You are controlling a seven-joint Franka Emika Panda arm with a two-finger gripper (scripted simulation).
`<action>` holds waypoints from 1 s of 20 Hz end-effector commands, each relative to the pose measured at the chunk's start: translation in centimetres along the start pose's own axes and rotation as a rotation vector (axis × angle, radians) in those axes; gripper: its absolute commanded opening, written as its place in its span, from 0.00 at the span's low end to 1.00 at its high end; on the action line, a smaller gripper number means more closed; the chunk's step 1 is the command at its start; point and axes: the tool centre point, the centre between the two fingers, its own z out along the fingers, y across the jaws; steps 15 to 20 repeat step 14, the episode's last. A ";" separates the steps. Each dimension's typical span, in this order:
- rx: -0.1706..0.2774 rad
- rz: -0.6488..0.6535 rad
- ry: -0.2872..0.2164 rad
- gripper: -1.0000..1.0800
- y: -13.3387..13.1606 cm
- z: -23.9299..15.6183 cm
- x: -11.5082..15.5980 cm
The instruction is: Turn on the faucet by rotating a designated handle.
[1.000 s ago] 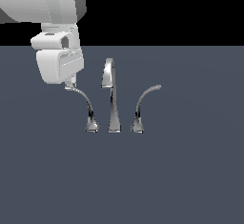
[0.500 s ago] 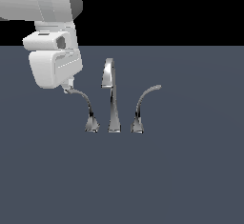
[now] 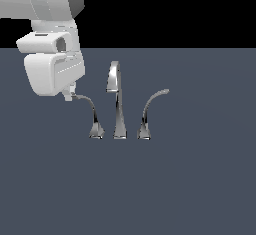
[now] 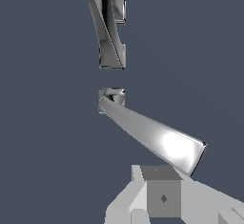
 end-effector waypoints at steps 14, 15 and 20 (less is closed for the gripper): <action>-0.006 0.009 0.007 0.00 2.2 -0.1 4.7; -0.006 0.009 0.007 0.00 2.2 -0.1 4.7; -0.006 0.009 0.007 0.00 2.2 -0.1 4.7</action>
